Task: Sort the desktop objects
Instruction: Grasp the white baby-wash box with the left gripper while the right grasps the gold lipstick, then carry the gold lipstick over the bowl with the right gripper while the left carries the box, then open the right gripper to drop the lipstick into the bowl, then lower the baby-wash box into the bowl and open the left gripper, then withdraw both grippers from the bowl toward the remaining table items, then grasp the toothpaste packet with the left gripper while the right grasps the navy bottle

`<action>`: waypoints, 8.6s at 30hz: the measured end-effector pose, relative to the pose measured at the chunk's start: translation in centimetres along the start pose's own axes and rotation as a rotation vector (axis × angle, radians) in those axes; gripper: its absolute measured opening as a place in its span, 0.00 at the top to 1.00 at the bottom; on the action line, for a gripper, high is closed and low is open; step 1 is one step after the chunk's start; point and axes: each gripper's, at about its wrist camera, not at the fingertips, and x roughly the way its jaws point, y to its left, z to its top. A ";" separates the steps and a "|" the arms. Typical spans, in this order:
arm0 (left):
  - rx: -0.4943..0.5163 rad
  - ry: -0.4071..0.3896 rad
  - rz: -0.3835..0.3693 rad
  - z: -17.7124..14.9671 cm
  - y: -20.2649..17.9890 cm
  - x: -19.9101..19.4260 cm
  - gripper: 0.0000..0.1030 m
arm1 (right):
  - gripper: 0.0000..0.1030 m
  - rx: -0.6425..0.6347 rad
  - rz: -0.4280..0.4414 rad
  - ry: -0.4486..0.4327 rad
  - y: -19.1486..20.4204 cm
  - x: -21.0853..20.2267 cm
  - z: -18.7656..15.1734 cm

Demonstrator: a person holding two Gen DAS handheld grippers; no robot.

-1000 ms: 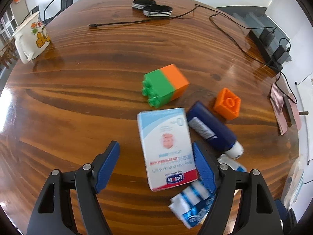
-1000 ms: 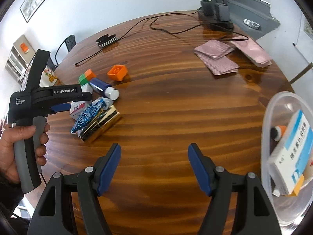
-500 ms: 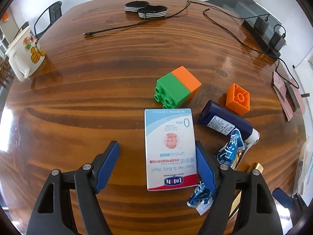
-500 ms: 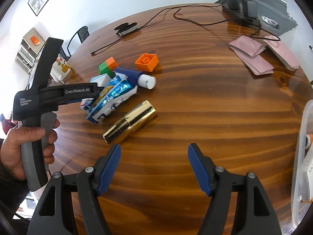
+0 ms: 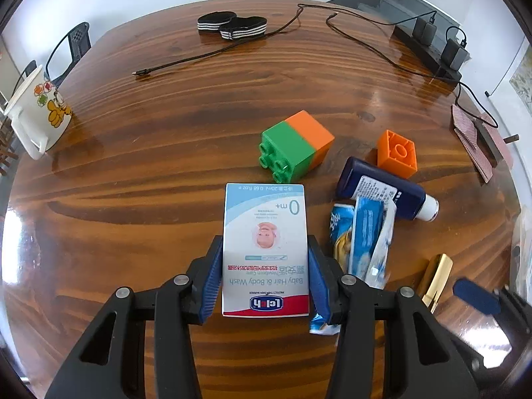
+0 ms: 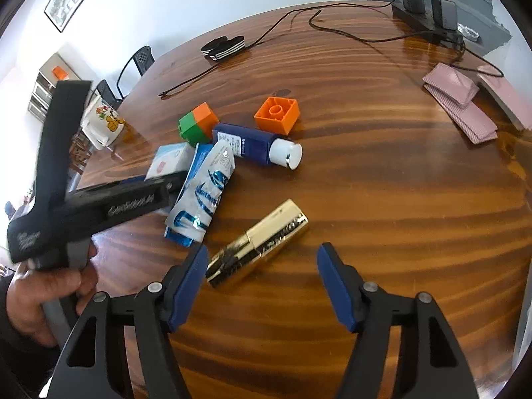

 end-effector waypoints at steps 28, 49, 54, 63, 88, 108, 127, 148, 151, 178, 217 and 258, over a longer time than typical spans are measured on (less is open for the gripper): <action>-0.035 0.006 0.011 -3.5 0.6 -2.4 0.52 | 0.74 -0.069 -0.062 0.023 -0.1 0.1 -0.9; 0.026 -0.040 0.019 -5.0 -5.5 -5.9 0.52 | 0.74 -0.015 -0.043 -0.048 -4.4 -6.0 -3.4; 0.054 -0.048 0.011 -5.0 -7.5 -6.2 0.52 | 0.74 0.002 -0.048 -0.063 -5.8 -7.2 -3.9; 0.097 -0.060 -0.016 -5.5 -11.8 -6.8 0.52 | 0.74 0.024 -0.069 -0.089 -8.6 -9.2 -4.5; 0.246 -0.105 -0.164 -6.1 -26.8 -8.4 0.52 | 0.74 0.199 -0.221 -0.220 -22.0 -18.9 -8.9; 0.338 -0.132 -0.230 -7.3 -33.1 -9.7 0.52 | 0.74 0.301 -0.218 -0.160 -27.8 -19.6 -12.0; 0.308 -0.126 -0.208 -6.2 -32.2 -9.2 0.52 | 0.73 0.259 -0.176 -0.139 -27.5 -17.4 -10.1; 0.470 -0.078 -0.414 -7.7 -38.5 -10.1 0.52 | 0.48 0.343 -0.332 -0.273 -29.5 -21.5 -11.5; 0.507 -0.077 -0.454 -8.2 -39.7 -10.4 0.52 | 0.48 0.353 -0.346 -0.281 -29.8 -21.9 -11.9; 0.356 -0.107 -0.457 -6.9 -36.7 -10.4 0.29 | 0.47 0.309 -0.326 -0.278 -28.2 -22.0 -12.1; -0.101 -0.073 -0.147 -5.2 -12.1 -8.0 0.29 | 0.39 0.055 -0.159 -0.185 -13.2 -13.2 -5.9; -0.153 0.044 -0.045 -0.7 -3.4 -0.1 0.29 | 0.38 0.065 -0.166 -0.033 -8.4 -5.7 -4.2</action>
